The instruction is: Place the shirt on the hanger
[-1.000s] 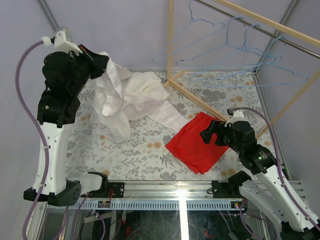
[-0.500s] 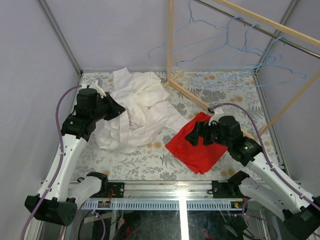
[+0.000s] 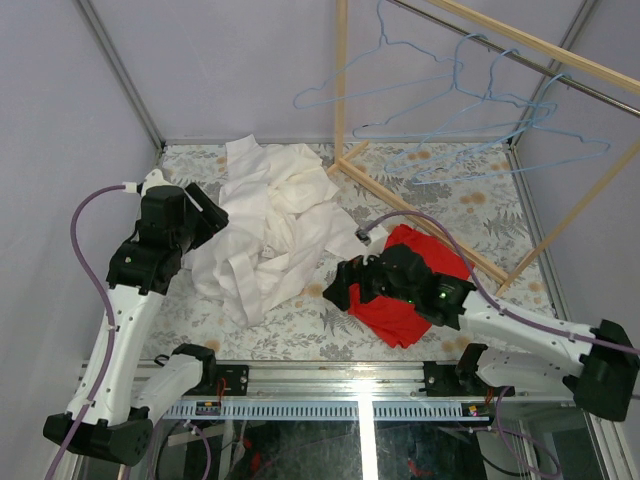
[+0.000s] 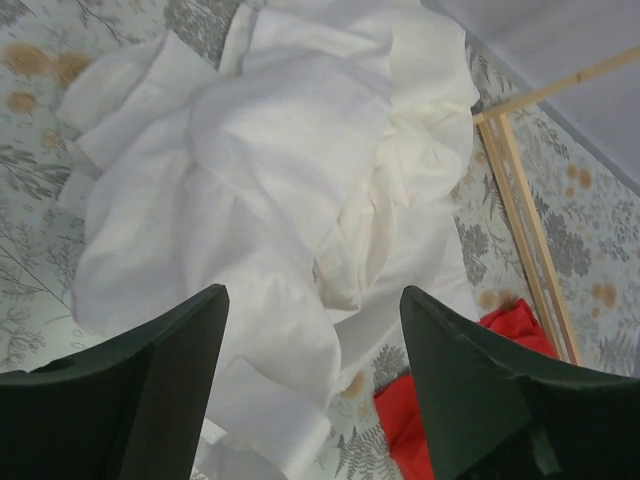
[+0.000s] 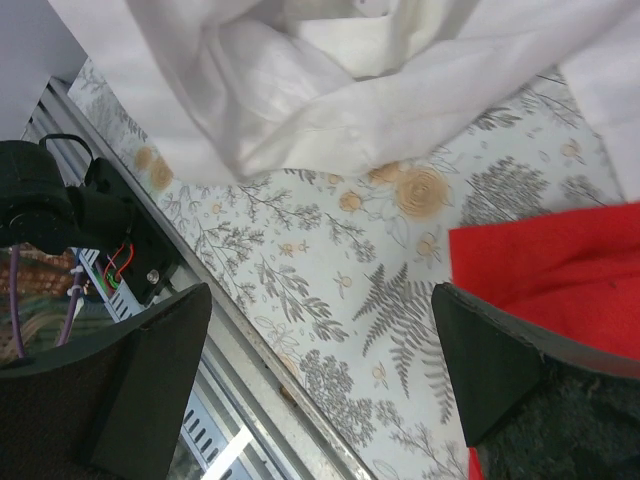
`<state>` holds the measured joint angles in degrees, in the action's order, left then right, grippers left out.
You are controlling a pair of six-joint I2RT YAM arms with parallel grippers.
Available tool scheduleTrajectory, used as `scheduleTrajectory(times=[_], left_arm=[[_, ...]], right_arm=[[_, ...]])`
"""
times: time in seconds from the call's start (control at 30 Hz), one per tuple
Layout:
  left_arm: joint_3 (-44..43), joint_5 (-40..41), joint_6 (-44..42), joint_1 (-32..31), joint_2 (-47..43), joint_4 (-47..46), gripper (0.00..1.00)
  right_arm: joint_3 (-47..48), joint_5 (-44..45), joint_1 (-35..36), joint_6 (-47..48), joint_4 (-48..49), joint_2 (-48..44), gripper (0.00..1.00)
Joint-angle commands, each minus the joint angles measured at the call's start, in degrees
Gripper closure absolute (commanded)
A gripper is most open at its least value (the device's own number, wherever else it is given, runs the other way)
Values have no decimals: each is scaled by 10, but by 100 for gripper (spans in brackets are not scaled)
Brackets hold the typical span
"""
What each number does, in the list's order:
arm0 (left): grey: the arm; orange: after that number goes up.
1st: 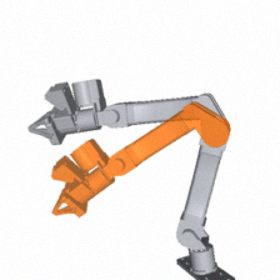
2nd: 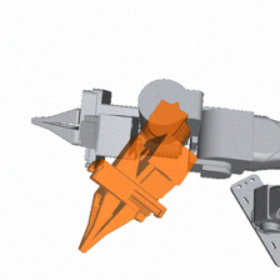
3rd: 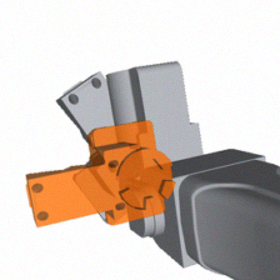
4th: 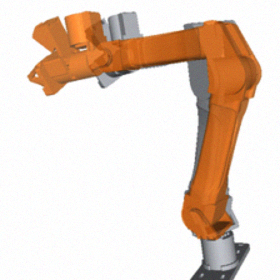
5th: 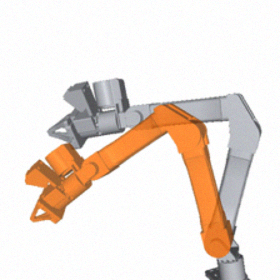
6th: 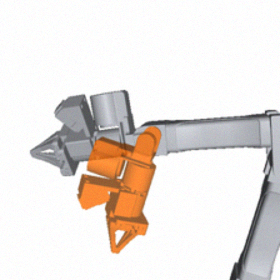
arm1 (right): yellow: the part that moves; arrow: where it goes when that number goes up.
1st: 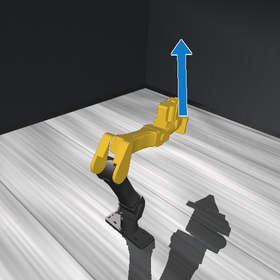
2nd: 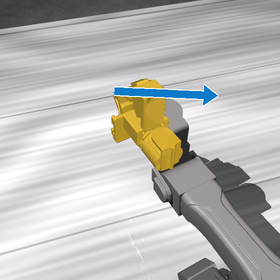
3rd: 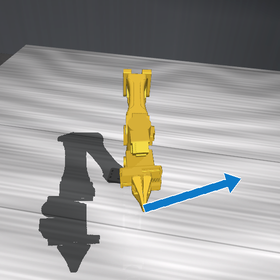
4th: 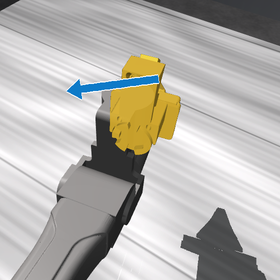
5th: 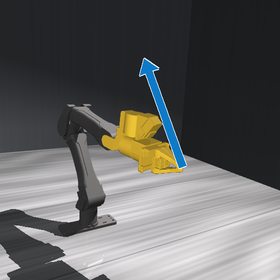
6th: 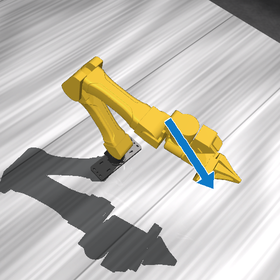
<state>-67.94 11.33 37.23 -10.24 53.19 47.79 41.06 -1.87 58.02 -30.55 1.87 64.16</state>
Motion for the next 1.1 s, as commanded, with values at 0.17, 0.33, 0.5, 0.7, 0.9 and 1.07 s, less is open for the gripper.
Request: scheduleTrajectory(times=[0.17,0.33,0.5,0.7,0.9,1.07], left_arm=[[-45,48,-37,0,29,21,19],[-29,23,-40,0,37,17,17],[-23,13,-48,1,35,14,17],[-21,8,-56,1,33,13,17],[-13,6,-66,3,20,2,17],[-8,7,-62,4,1,-20,17]], right_arm=[[79,38,88,23,248,179,0],[119,54,101,8,293,270,0],[187,155,102,-38,213,348,1],[236,213,101,-46,148,404,48],[158,281,101,12,167,277,99],[176,334,101,133,110,132,100]])
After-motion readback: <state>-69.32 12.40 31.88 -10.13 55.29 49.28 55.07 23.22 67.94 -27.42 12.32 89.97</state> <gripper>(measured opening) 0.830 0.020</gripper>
